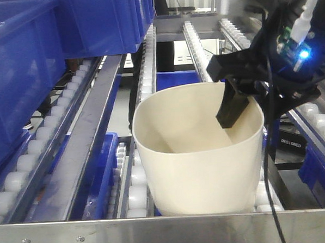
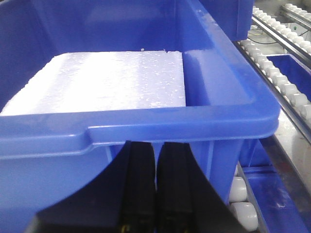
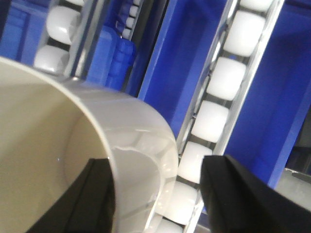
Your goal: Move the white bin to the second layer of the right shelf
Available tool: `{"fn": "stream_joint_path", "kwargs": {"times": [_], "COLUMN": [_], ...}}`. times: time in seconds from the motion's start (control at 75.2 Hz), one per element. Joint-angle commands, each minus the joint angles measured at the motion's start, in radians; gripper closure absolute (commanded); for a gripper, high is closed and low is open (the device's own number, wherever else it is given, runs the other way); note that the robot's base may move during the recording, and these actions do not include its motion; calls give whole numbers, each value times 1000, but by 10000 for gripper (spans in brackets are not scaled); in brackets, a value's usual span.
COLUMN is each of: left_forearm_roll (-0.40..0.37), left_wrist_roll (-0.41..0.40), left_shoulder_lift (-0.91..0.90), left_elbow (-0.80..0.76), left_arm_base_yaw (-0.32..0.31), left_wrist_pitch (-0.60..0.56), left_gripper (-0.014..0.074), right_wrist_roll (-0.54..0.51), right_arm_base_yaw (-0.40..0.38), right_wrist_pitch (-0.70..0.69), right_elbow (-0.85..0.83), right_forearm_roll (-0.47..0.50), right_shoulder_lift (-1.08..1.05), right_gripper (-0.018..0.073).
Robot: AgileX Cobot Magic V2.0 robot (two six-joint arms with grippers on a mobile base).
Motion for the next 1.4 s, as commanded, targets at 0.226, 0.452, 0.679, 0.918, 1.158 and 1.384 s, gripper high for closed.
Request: {"fn": "stream_joint_path", "kwargs": {"times": [0.226,0.452,0.679,0.918,1.158,1.384], "left_forearm_roll": [0,0,0,0,0,0], "left_wrist_roll": [-5,-5,-5,-5,-5,-5], "left_shoulder_lift": [-14,-14,-14,-14,-14,-14], "left_elbow": [37,37,37,37,37,37], "left_arm_base_yaw": [-6,-6,-6,-6,-6,-6], "left_wrist_pitch": [-87,-87,-87,-87,-87,-87], "left_gripper": [512,512,512,512,512,512], "right_wrist_roll": [-8,-8,-8,-8,-8,-8], "right_arm_base_yaw": [-1,-1,-2,-39,-228,-344], "right_wrist_pitch": [-48,-51,-125,-340,-412,-413], "right_elbow": [-24,-24,-20,133,340,470], "right_forearm_roll": [7,71,86,82,82,82], "right_shoulder_lift": [-101,-209,-361,-542,-766,-997], "right_gripper": [73,73,148,498,504,504]}}
